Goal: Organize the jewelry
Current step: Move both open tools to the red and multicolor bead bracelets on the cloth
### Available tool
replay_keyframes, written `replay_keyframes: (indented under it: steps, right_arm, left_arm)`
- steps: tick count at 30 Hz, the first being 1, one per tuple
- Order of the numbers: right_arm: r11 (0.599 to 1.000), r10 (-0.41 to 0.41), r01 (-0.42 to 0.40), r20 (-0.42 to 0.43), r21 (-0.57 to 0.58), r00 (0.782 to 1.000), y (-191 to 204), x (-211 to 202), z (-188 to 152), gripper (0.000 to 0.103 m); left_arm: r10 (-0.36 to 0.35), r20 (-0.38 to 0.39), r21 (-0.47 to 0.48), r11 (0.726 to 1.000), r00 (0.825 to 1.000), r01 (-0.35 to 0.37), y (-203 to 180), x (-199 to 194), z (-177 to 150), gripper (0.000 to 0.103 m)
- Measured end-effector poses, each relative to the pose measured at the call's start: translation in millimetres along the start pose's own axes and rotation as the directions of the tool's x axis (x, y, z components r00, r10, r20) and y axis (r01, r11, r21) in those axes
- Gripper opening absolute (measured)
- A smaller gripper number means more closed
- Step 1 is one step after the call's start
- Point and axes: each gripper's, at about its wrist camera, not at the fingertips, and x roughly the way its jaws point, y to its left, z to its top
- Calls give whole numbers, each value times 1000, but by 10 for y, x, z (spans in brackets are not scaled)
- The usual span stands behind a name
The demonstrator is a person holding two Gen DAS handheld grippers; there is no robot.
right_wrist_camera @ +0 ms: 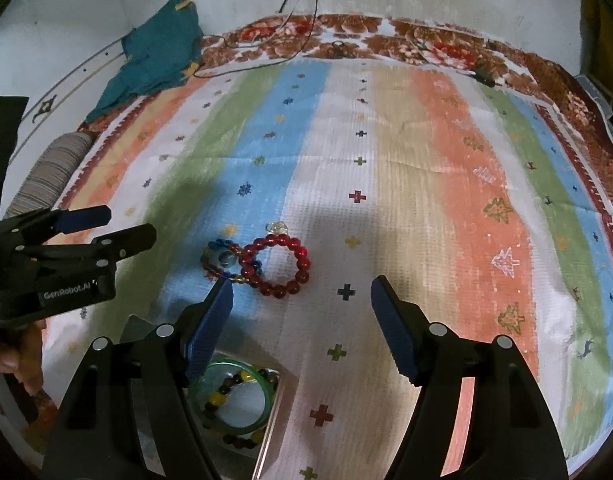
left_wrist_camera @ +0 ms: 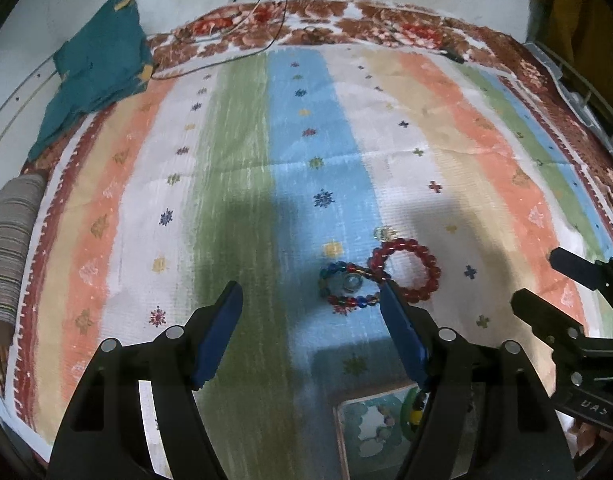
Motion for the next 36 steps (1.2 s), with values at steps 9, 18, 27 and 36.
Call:
replay_keyframes:
  steps: [9, 18, 27, 36]
  right_arm:
    - [1000, -21, 20, -41, -14, 999, -27, 216, 44, 71]
    - [999, -34, 33, -61, -12, 998, -75, 348, 92, 71]
    - [999, -40, 39, -79, -10, 996, -133, 482, 134, 71]
    - [999, -33, 30, -119, -27, 992, -127, 678, 169, 71]
  left_arm:
    - [1, -43, 6, 1000, 999, -1, 14, 203, 52, 71]
    - [13, -65, 23, 1000, 998, -12, 13, 359, 99, 71]
    - [15, -90, 25, 1000, 996, -13, 51, 495, 112, 71]
    - [-13, -125, 54, 998, 992, 20, -12, 662, 120, 72]
